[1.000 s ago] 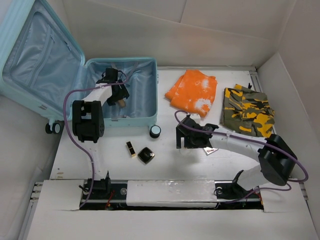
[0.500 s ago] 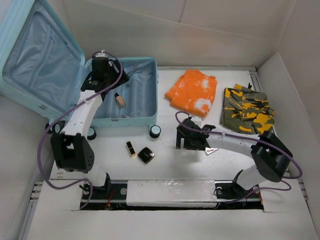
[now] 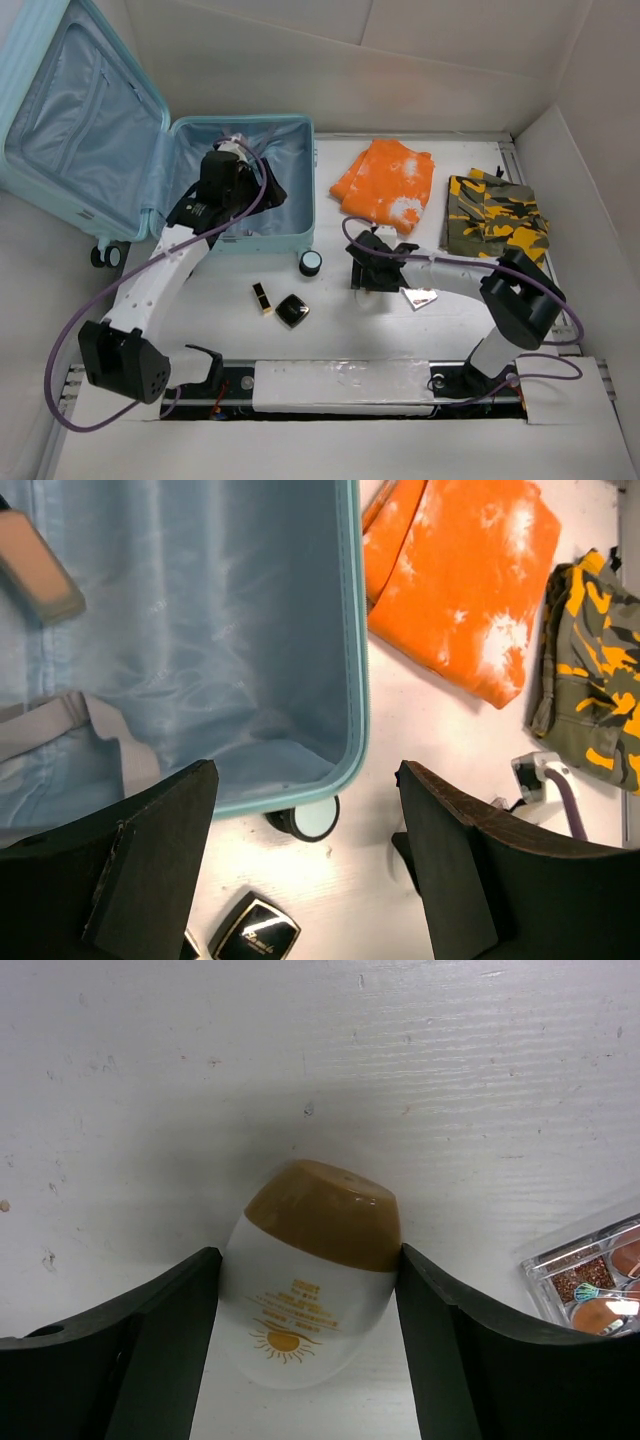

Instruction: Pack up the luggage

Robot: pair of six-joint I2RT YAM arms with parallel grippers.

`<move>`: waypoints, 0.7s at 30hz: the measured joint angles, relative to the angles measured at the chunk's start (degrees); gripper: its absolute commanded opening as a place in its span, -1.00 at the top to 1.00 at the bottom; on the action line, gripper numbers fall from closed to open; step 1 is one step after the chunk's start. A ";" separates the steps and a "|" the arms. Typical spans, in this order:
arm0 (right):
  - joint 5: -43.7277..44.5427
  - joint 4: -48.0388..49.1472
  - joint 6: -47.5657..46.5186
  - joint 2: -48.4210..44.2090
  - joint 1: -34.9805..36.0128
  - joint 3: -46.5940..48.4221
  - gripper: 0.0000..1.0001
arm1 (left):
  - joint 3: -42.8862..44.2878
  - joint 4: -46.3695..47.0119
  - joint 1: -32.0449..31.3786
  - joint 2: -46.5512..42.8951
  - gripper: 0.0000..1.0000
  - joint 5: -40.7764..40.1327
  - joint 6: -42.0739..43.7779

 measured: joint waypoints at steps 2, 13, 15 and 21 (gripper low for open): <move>0.48 -0.68 0.00 -0.11 0.17 0.26 0.11 | -0.07 -0.76 0.04 -2.60 -0.39 -0.48 0.33; 0.98 -10.64 -6.12 -7.10 1.51 18.69 0.11 | -8.55 -5.33 0.04 -13.16 -0.34 -1.55 0.09; 0.42 -10.51 -8.35 -5.99 1.51 25.59 0.11 | -11.67 -6.95 0.04 -14.80 -0.32 -2.08 -0.92; -3.32 -9.40 -15.08 7.80 0.83 50.69 0.05 | -17.29 -13.81 0.04 -18.84 -0.29 -5.20 -5.97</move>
